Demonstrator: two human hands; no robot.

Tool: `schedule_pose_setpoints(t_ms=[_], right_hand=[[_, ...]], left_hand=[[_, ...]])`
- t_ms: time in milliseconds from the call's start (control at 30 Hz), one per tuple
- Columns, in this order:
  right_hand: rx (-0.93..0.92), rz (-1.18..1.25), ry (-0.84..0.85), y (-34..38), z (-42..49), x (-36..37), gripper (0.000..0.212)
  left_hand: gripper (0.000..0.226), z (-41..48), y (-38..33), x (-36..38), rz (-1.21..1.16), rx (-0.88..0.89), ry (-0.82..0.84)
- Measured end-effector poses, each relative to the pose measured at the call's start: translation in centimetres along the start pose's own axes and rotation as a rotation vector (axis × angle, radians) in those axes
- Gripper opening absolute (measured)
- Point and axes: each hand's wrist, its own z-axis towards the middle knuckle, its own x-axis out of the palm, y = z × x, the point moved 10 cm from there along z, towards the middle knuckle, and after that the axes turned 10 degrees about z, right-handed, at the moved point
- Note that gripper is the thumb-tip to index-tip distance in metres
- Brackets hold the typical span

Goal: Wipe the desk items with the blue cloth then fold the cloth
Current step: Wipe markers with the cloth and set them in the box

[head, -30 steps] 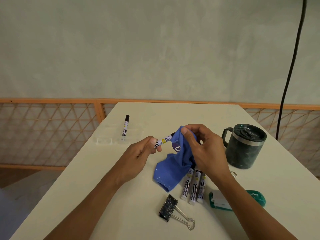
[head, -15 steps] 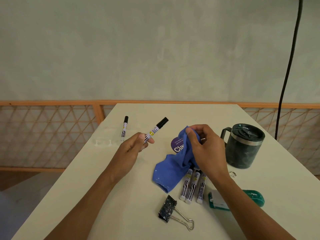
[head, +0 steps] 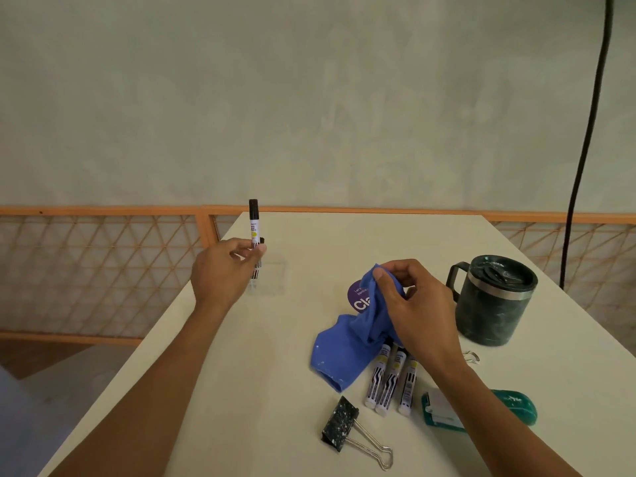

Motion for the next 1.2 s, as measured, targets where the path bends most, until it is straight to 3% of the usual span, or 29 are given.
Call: schedule_pose_setpoints(t_ms=[367,633,1033,1133,1200], right_hand=[[-0.029,-0.004,0.023,0.4,-0.2,0.4,0.002],[-0.043,-0.003,0.024,0.8,-0.2,0.4,0.002],[-0.048,-0.033,0.012,0.6,-0.2,0.3,0.003],[-0.056,-0.002,0.016,1.2,-0.3,0.3,0.002],[-0.065,0.063,0.015,1.7,-0.4,0.3,0.002]], left_hand=[[0.026,1.8,1.4,4.6,0.43,-0.027,0.096],[0.029,1.6,0.4,5.0,0.527,0.04,0.089],[0.024,1.2,0.5,3.9,0.345,0.063,0.059],[0.014,-2.7,-3.3,3.2,-0.022,0.144,0.086],[0.02,-7.5,-7.5,4.2,-0.287,0.253,0.31]])
